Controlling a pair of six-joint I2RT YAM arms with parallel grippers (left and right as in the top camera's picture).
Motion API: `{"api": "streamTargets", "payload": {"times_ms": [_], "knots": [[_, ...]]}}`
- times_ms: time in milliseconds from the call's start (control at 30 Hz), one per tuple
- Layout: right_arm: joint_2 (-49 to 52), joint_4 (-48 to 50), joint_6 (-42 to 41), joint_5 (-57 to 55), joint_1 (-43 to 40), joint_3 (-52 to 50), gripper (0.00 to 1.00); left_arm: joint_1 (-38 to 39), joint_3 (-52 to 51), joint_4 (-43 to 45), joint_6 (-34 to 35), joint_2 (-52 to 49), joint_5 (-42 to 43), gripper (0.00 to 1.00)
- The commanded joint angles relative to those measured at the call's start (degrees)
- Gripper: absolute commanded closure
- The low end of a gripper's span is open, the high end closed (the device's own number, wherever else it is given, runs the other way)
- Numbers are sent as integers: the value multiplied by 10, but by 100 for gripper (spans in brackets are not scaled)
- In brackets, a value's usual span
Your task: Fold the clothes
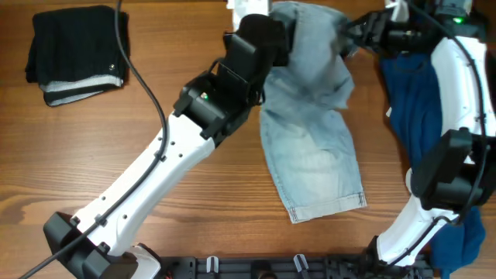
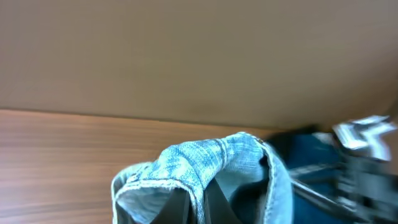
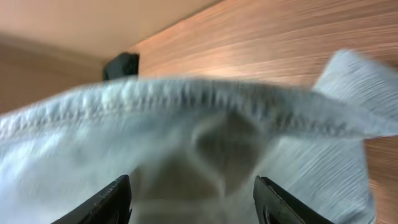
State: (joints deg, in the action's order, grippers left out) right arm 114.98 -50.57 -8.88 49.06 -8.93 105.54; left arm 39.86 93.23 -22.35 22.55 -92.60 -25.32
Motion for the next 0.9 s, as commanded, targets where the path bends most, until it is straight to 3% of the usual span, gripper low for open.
{"api": "streamTargets", "payload": {"times_ms": [0,133,233,400,533,700,800,833,867], "knots": [[4,0,13,-59,45,1,33,-29,17,-74,-25,19,-108,96],[6,26,-8,-177,96,1,32,-75,17,-266,59,10,-107,96],[24,57,-22,-243,111,1,30,-112,16,-347,113,10,-108,96],[102,68,-33,-247,115,1,30,-159,16,-366,114,10,-101,96],[175,95,-122,-246,126,1,40,-162,16,-375,114,10,-101,96],[225,171,-251,-209,157,1,40,-162,16,-375,114,10,-88,96],[235,198,-278,-212,170,1,41,-162,16,-375,114,10,-88,96],[237,214,-287,-230,176,1,48,-162,16,-375,114,10,-88,96],[237,222,-286,-251,177,1,68,-162,16,-375,114,10,-88,96]]}}
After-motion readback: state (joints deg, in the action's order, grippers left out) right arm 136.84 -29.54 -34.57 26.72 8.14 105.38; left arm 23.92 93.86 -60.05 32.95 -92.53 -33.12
